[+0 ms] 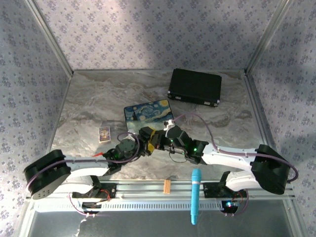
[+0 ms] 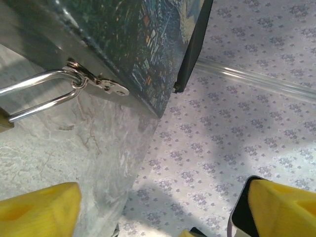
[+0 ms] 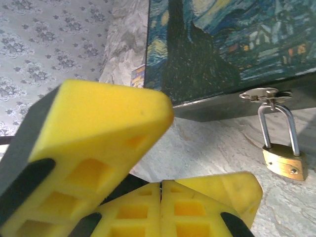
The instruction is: Unlock a padlock with a key
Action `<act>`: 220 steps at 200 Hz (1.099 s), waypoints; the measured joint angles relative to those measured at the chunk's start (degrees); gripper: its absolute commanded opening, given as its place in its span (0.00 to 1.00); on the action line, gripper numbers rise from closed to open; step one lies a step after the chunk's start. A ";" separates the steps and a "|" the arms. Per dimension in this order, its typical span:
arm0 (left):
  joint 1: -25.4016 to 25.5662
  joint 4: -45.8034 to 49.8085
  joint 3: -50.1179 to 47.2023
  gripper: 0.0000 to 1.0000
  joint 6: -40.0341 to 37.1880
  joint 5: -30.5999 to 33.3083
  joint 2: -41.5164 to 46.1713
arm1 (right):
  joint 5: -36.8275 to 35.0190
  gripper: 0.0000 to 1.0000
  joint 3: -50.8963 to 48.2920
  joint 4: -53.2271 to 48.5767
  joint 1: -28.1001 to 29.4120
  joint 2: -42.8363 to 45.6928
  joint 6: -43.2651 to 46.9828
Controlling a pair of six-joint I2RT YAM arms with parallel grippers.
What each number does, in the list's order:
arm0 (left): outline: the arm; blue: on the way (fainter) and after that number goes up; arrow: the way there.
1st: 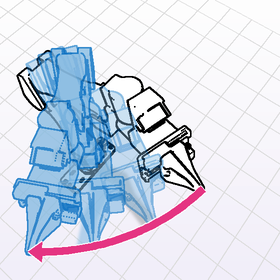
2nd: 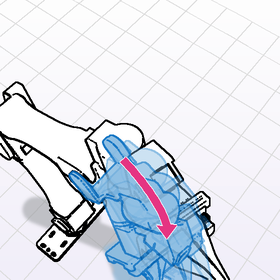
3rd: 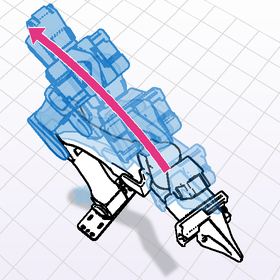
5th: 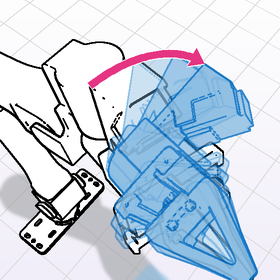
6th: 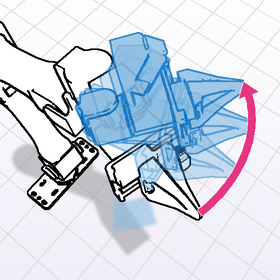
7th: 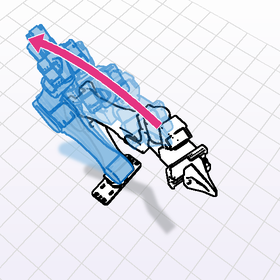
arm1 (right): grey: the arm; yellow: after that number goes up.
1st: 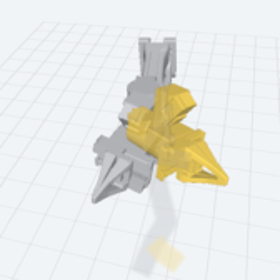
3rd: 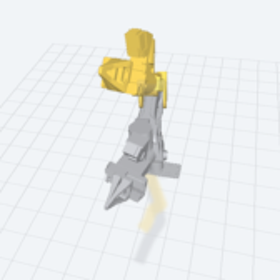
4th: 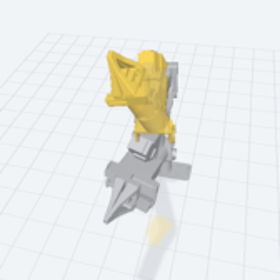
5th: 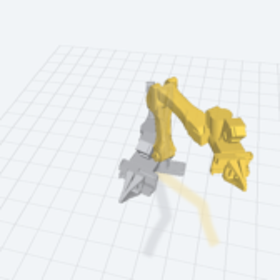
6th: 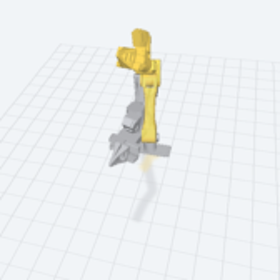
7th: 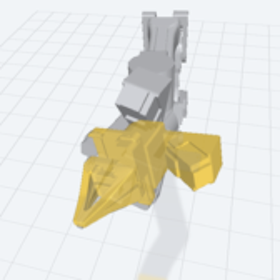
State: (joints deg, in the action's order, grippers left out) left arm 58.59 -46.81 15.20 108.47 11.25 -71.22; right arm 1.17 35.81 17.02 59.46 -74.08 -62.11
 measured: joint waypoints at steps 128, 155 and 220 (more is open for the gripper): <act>-0.83 1.95 -1.77 0.20 1.42 -1.01 3.45 | 1.22 0.00 -1.92 -1.62 -0.87 2.80 -0.02; -0.85 4.28 -1.77 0.16 1.27 -0.96 4.55 | 1.22 0.00 -1.92 -1.79 -1.05 3.19 -0.02; -0.85 7.45 -1.75 0.00 0.92 -0.96 6.01 | 1.64 0.00 -2.47 -2.23 -1.16 3.93 0.00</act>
State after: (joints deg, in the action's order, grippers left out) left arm 57.74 -39.35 13.45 109.38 10.28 -65.21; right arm 2.81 33.34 14.79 58.30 -70.15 -62.11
